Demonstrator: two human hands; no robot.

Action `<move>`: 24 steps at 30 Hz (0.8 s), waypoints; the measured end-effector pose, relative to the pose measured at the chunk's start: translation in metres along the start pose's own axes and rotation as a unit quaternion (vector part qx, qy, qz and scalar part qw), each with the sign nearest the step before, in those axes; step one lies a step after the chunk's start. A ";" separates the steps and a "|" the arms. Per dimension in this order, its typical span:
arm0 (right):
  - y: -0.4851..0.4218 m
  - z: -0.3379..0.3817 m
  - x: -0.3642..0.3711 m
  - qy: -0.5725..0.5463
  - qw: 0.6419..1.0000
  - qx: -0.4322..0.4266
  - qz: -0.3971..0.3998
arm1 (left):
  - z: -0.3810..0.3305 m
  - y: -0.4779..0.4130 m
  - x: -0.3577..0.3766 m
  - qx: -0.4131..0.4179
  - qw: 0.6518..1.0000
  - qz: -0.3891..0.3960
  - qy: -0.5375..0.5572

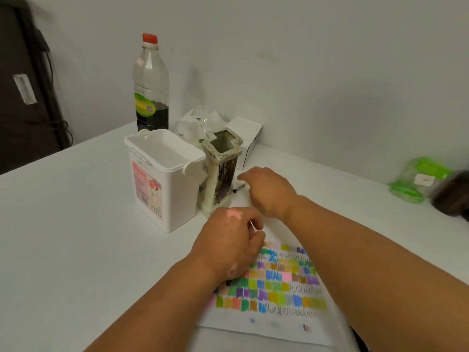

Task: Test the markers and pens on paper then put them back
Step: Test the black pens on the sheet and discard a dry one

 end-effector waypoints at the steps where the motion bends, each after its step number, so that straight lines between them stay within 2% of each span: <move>1: -0.006 0.003 0.002 -0.001 1.000 -0.006 0.005 | 0.000 0.000 0.000 0.001 1.000 -0.003 0.000; 3: -0.013 0.007 0.006 0.003 1.000 -0.007 0.005 | 0.000 -0.001 0.000 0.006 1.000 -0.004 0.000; 10: 0.013 -0.003 -0.002 0.067 0.995 -0.032 -0.072 | -0.003 0.000 0.000 0.003 1.000 0.003 0.005; 13: 0.042 -0.022 -0.020 -0.021 0.990 -0.011 -0.137 | -0.005 0.002 -0.001 0.004 1.000 0.008 0.007; 16: 0.080 -0.052 -0.034 -0.159 0.967 0.047 -0.193 | -0.008 0.003 0.002 0.008 1.000 0.019 0.006; 20: 0.143 -0.090 -0.037 -0.323 0.906 0.113 -0.250 | -0.013 0.006 0.008 0.017 0.999 0.041 0.005; 22: 0.174 -0.102 -0.036 -0.433 0.845 0.137 -0.282 | -0.017 0.008 0.011 0.022 0.998 0.056 0.014; 24: 0.206 -0.107 -0.031 -0.547 0.759 0.155 -0.318 | -0.021 0.011 0.014 0.027 0.996 0.069 0.040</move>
Point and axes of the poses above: each hand's wrist, its own y-axis away from the middle knuckle, its own x-axis out of the palm, z = x × y, the point moved 4 cm from there along -y, towards the middle knuckle, and after that the axes turned 11 degrees about z, right-handed, at the moved point
